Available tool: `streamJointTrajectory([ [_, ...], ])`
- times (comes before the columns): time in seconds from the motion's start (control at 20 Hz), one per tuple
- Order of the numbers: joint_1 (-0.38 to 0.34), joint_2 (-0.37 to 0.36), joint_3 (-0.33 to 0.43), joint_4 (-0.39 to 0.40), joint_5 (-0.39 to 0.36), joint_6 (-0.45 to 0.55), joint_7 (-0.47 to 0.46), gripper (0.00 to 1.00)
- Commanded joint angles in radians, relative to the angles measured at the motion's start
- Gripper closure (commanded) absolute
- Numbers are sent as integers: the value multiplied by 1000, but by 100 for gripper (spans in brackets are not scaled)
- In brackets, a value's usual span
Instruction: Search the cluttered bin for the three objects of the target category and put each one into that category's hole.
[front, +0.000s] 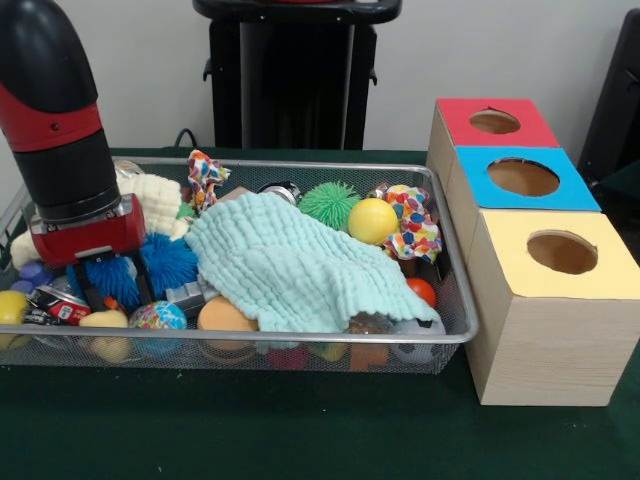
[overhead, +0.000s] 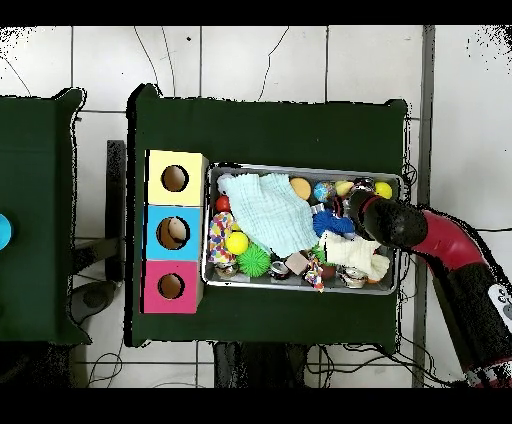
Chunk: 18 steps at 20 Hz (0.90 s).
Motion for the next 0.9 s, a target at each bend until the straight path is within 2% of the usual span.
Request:
streamJointTrajectory([
  [0.05, -25, 89, -12, -40, -83, -101, -56, 0],
  [0.55, -11, 84, -20, -45, -81, -99, -39, 0],
  [0.9, 12, 63, -33, -14, -71, -111, 14, 0],
])
